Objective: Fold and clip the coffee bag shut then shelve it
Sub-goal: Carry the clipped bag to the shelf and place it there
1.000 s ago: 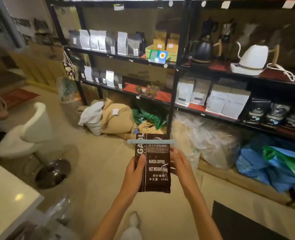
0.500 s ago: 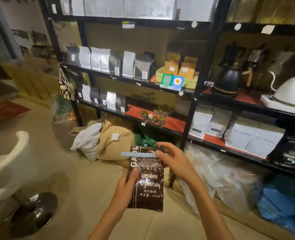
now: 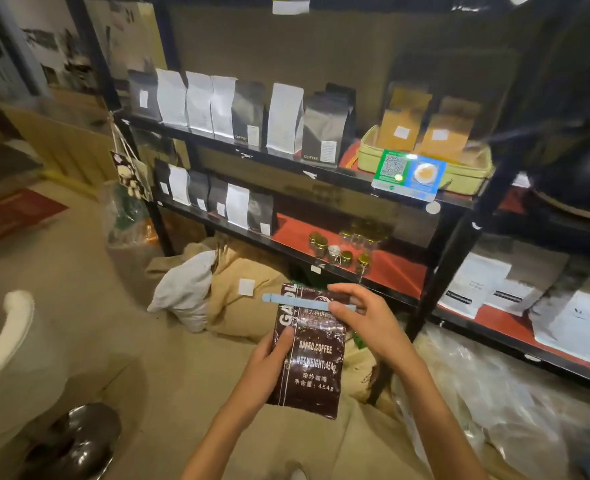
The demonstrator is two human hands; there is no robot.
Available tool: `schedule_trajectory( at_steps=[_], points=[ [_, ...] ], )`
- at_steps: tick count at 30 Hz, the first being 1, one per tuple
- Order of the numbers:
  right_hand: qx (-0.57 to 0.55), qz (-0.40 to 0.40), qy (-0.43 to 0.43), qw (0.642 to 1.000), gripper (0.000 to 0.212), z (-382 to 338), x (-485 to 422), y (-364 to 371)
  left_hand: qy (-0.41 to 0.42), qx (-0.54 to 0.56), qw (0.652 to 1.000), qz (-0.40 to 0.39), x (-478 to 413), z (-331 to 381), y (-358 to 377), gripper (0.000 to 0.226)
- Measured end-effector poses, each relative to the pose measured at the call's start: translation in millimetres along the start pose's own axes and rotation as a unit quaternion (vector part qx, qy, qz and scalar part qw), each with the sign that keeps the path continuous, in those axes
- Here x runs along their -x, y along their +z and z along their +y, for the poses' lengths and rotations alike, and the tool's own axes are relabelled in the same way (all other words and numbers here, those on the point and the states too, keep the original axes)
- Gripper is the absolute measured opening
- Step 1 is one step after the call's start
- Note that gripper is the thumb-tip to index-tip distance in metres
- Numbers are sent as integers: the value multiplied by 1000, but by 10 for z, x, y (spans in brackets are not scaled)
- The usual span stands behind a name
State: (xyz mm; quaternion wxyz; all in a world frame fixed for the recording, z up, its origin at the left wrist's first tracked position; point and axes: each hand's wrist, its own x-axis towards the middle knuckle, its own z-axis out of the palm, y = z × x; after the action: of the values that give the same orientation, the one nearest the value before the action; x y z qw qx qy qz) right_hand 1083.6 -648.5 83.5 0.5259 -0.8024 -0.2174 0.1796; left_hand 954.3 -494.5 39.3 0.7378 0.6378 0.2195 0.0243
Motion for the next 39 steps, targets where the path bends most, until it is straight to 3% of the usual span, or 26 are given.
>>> schedule_trajectory(
  at_steps=[5, 15, 20, 24, 26, 28, 30, 33, 36, 39],
  points=[
    [1, -16, 5, 1000, 32, 19, -954, -129, -17, -43, 998, -47, -935, 345, -183, 36],
    [145, -49, 51, 987, 39, -151, -2492, 104, -19, -108, 987, -121, -2494, 612, -751, 32],
    [183, -21, 69, 981, 34, -188, -3262, 441, -36, -107, 978, -174, -3413, 669, -1256, 28],
    [253, 35, 67, 965, 26, -237, -3830, 750, -54, -147, 962, -225, -4238, 694, -1784, 45],
    [265, 72, 85, 958, 32, -233, -4120, 856, -55, -211, 940, -262, -4627, 799, -2011, 56],
    [264, 115, 116, 951, 36, -151, -4369, 901, -2, -281, 914, -291, -5025, 917, -2180, 70],
    [264, 144, 134, 944, 34, -24, -4610, 914, 115, -394, 878, -246, -5483, 1008, -2271, 77],
    [284, 170, 143, 933, 36, 169, -4927, 879, 236, -549, 785, -161, -6110, 1160, -2225, 72],
    [303, 167, 154, 926, 38, 423, -5230, 826, 244, -645, 712, -135, -6595, 1344, -2107, 51],
    [307, 159, 164, 924, 43, 697, -5419, 791, 181, -684, 687, -166, -6926, 1384, -1995, 36]
  ],
)
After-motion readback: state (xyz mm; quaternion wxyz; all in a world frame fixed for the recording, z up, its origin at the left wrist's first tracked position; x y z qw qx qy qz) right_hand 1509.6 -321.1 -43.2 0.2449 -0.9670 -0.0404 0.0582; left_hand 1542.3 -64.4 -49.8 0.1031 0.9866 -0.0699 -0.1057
